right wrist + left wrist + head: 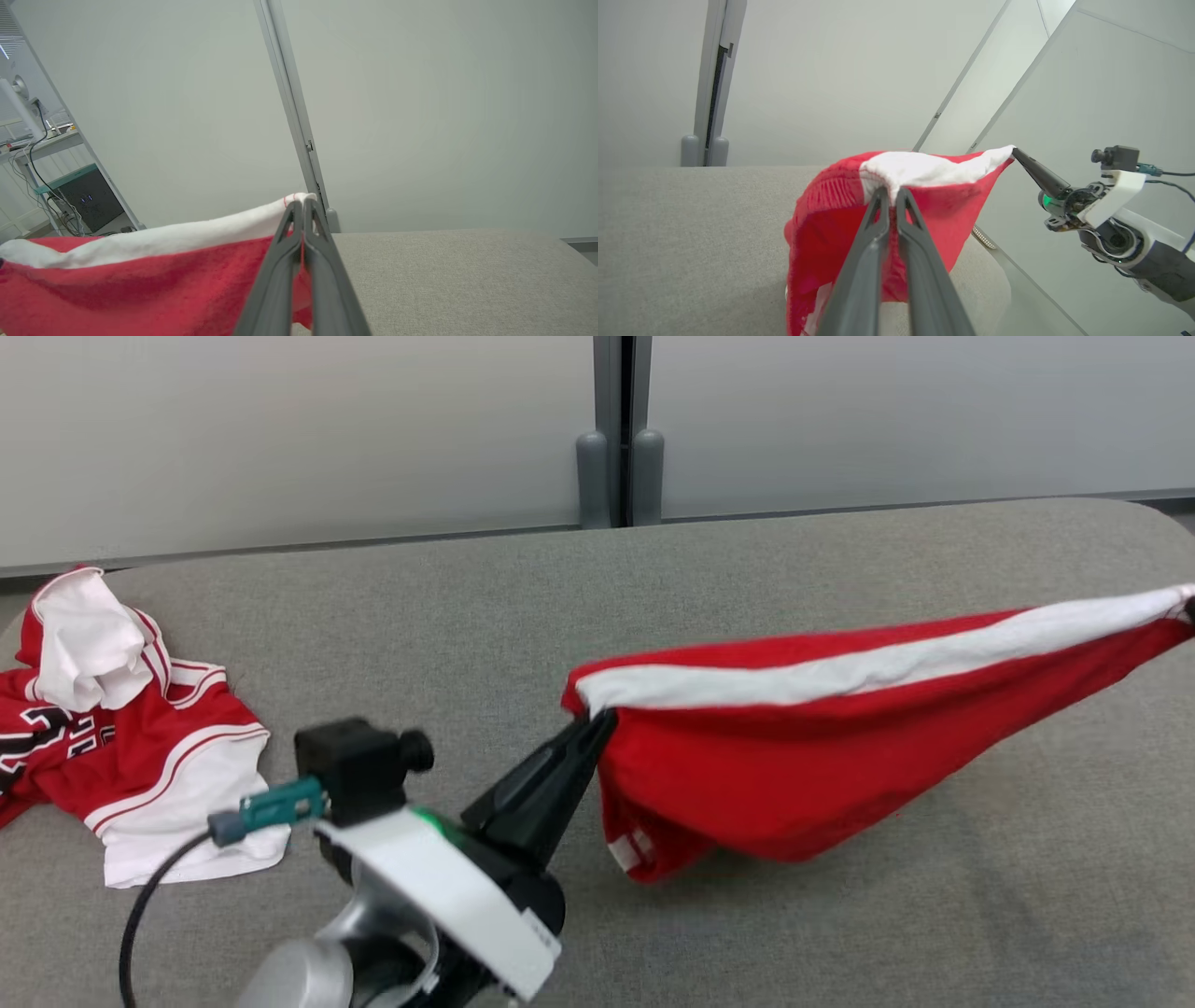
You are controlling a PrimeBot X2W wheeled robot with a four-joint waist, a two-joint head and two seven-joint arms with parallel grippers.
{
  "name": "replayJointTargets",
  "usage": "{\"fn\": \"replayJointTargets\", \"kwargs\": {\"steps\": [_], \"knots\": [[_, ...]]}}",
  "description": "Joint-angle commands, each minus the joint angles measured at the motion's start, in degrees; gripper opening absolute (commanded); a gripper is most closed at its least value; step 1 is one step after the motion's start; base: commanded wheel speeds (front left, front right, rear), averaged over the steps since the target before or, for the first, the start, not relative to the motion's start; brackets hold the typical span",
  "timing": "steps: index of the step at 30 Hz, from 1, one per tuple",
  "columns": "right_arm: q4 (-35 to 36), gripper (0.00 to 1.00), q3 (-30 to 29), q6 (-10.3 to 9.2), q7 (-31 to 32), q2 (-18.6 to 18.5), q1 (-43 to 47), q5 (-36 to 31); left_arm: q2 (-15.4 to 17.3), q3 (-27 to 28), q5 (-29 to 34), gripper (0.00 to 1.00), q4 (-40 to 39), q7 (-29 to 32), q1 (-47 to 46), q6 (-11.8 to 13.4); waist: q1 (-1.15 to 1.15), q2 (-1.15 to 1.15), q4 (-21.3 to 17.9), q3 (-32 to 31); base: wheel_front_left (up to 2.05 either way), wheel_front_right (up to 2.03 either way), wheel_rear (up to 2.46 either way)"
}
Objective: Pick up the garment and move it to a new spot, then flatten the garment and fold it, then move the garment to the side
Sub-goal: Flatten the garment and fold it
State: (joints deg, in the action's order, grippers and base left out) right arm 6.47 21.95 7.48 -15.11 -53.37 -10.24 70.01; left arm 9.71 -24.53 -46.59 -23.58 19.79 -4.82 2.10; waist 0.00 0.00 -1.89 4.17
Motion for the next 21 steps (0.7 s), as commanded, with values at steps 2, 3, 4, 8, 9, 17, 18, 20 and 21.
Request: {"fn": "replayJointTargets", "kwargs": {"steps": [2, 3, 4, 8, 9, 17, 18, 20, 21], "knots": [[0.4, 0.0, -2.0, 0.02, 0.4, -1.3, -1.6, 0.5, -0.7, 0.3, 1.0, 0.0, 2.1, 1.1, -6.2, -0.1, 0.0, 0.0, 1.2, 2.2, 0.0, 0.0, 0.0], [0.1, 0.0, -2.7, 0.03, 0.8, -1.9, -2.5, 0.5, -1.3, 0.4, 1.0, 0.0, 3.5, 1.6, -8.8, -0.3, 0.0, 0.0, 1.5, 2.8, 0.0, 0.0, 0.0], [-0.2, 0.0, -3.3, 0.02, 1.0, -2.1, -3.6, 0.5, -1.8, 0.6, 1.0, 0.0, 4.9, 2.0, -11.5, -0.4, 0.0, 0.0, 2.0, 3.5, 0.0, 0.0, 0.0], [-4.6, 0.0, -4.0, 0.02, 3.9, -1.5, -13.3, -1.4, -4.6, 1.6, 0.2, 0.0, 15.8, 2.8, -26.5, -0.6, 0.0, 0.0, 3.8, 6.5, 0.0, 0.0, 0.0], [-5.6, 0.0, -3.9, 0.02, 4.7, -1.1, -16.0, -1.8, -5.0, 1.7, 0.5, 0.0, 18.3, 2.7, -29.8, -0.5, 0.0, 0.0, 4.0, 7.5, 0.0, 0.0, 0.0], [-20.4, 0.0, -2.2, 0.02, 8.5, 7.5, -43.3, -5.8, -6.6, 0.2, -0.7, 0.0, 39.3, -6.6, -56.0, 1.8, 0.0, 0.0, 4.0, 16.5, 0.0, 0.0, 0.0], [-23.0, 0.0, -2.6, 0.02, 7.6, 9.0, -47.2, -6.6, -6.7, -0.6, -1.3, 0.0, 41.5, -9.5, -59.3, 2.7, 0.0, 0.0, 3.7, 17.4, 0.0, 0.0, 0.0], [-27.4, 0.0, -2.9, 0.01, 5.7, 11.5, -54.0, -8.8, -6.7, -2.7, -3.4, 0.0, 45.0, -15.2, -65.1, 3.7, 0.0, 0.0, 3.0, 19.4, 0.0, 0.0, 0.0], [-29.5, 0.0, -3.2, 0.01, 4.5, 13.0, -57.4, -9.6, -6.7, -3.9, -3.6, 0.0, 47.1, -18.2, -67.9, 4.5, 0.0, 0.0, 2.6, 20.4, 0.0, 0.0, 0.0]]}}
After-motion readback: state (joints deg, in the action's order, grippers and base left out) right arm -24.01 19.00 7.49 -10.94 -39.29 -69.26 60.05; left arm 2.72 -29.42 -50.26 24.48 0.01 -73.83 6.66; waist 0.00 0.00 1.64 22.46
